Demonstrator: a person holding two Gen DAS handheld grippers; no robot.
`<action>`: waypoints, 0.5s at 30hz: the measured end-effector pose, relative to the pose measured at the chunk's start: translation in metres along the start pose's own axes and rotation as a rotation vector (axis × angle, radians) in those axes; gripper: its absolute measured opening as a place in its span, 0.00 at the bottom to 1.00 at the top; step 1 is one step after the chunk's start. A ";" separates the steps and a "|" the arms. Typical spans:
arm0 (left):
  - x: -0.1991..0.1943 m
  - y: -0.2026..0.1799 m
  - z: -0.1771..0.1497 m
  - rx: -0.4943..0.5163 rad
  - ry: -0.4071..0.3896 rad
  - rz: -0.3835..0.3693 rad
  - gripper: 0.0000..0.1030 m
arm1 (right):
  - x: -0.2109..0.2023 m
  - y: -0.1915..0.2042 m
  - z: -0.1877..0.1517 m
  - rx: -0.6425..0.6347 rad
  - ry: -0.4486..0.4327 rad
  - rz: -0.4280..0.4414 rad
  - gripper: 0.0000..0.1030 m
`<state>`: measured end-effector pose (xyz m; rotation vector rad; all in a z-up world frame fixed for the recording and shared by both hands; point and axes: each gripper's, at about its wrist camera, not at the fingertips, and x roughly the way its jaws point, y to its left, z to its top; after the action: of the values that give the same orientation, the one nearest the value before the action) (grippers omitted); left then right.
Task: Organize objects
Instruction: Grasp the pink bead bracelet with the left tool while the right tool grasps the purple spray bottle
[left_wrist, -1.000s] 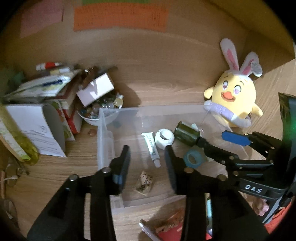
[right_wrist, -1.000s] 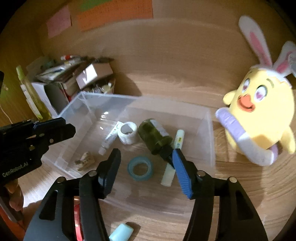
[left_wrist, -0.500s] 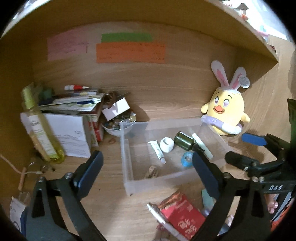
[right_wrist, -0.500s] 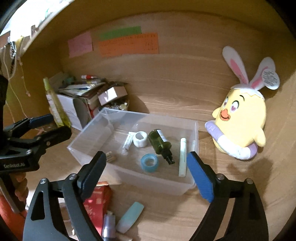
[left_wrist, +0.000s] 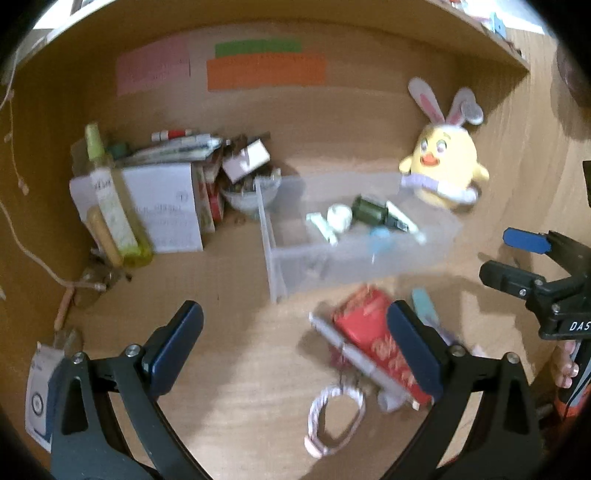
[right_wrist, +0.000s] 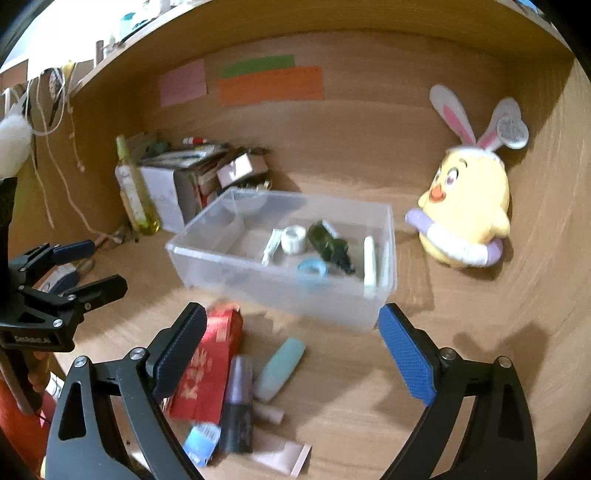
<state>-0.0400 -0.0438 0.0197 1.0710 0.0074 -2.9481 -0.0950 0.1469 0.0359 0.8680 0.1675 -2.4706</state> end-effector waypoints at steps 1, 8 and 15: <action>0.000 0.000 -0.006 -0.002 0.010 0.002 0.98 | 0.000 0.001 -0.007 0.003 0.010 0.008 0.91; 0.010 0.002 -0.048 -0.039 0.101 -0.023 0.98 | 0.014 0.005 -0.047 0.035 0.097 0.049 0.90; 0.008 0.001 -0.077 -0.057 0.105 -0.018 0.98 | 0.024 0.009 -0.067 0.046 0.155 0.090 0.68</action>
<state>0.0036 -0.0442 -0.0443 1.2229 0.1005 -2.8840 -0.0695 0.1474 -0.0315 1.0640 0.1237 -2.3321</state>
